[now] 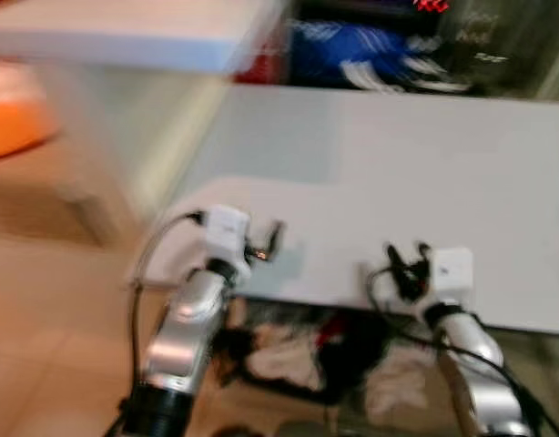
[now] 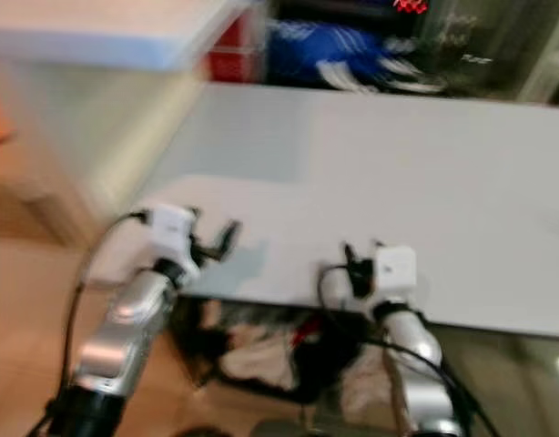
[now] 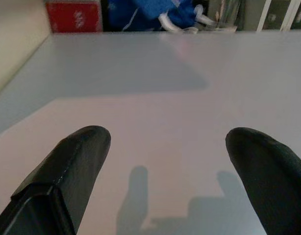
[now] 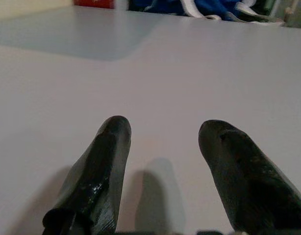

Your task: Setting the table

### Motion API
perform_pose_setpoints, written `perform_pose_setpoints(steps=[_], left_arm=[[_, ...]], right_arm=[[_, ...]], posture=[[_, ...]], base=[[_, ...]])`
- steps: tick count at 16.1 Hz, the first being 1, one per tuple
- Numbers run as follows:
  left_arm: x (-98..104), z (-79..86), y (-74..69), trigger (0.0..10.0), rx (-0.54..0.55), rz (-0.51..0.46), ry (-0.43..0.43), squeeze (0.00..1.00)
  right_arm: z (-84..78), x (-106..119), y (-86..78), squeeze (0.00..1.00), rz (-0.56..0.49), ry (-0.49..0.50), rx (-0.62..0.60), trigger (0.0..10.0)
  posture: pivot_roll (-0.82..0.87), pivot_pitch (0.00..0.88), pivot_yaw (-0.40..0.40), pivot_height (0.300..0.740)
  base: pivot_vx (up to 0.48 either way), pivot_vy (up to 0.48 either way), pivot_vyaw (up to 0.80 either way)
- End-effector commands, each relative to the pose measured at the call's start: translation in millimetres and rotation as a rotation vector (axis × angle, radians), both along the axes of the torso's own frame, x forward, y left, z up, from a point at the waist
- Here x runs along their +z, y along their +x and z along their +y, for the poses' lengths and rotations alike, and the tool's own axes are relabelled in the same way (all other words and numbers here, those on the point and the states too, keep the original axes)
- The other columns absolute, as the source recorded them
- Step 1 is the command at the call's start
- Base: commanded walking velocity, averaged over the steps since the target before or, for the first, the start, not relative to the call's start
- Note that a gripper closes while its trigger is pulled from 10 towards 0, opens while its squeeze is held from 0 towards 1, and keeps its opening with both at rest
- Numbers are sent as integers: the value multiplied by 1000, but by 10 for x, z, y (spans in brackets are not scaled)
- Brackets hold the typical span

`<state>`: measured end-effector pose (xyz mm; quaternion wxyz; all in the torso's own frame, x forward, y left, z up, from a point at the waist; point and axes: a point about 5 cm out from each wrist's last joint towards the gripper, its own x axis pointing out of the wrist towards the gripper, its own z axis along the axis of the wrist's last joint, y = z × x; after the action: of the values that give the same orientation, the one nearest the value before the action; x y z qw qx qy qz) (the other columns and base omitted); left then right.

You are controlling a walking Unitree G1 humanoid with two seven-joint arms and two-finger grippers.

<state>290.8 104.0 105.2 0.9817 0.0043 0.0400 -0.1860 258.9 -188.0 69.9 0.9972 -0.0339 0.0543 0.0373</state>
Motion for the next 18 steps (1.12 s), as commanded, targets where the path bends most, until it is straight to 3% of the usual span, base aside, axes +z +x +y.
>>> perform_pose_setpoints(steps=[1,7,18], left_arm=[[64,22,31,10000,-17,-25,15,0],[46,109,132,10000,17,-29,26,0],[55,134,164,10000,32,-40,17,0]], right_arm=[[-7,64,13,0,-31,-5,-17,10000],[99,118,-52,0,-75,89,28,10000],[79,136,-29,0,-81,99,16,10000]], posture=[[-21,0,-1,740],[-36,0,4,740],[-25,0,-2,740]], base=[[0,458,0],[0,468,0],[0,477,0]])
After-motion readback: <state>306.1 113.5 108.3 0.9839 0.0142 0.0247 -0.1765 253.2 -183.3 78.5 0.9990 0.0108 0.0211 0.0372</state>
